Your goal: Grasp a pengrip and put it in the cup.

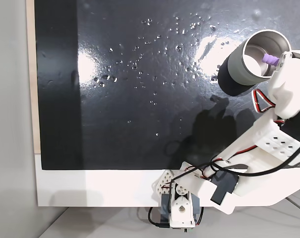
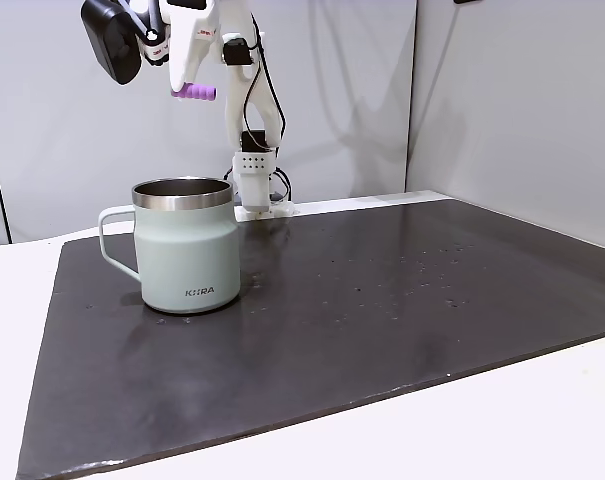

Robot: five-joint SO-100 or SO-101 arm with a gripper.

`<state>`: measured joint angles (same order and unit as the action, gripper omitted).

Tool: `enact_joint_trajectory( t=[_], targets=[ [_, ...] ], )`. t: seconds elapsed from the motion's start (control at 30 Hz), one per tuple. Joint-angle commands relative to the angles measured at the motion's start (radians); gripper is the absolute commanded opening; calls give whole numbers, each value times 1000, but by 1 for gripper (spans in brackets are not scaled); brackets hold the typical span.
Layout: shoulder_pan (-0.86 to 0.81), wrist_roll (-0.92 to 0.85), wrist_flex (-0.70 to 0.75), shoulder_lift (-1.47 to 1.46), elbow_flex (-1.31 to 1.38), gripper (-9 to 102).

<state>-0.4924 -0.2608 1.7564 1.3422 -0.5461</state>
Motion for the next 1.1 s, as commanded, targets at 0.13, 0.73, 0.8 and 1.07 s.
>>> enact_joint_trajectory(
  t=[0.13, 0.73, 0.8, 1.07],
  targets=[
    [3, -6, 9, -28, 109, 0],
    [-8, -14, 69, -124, 270, 27],
    [-6, -14, 69, -124, 270, 27],
    [3, -11, 71, -120, 262, 27]
  ],
)
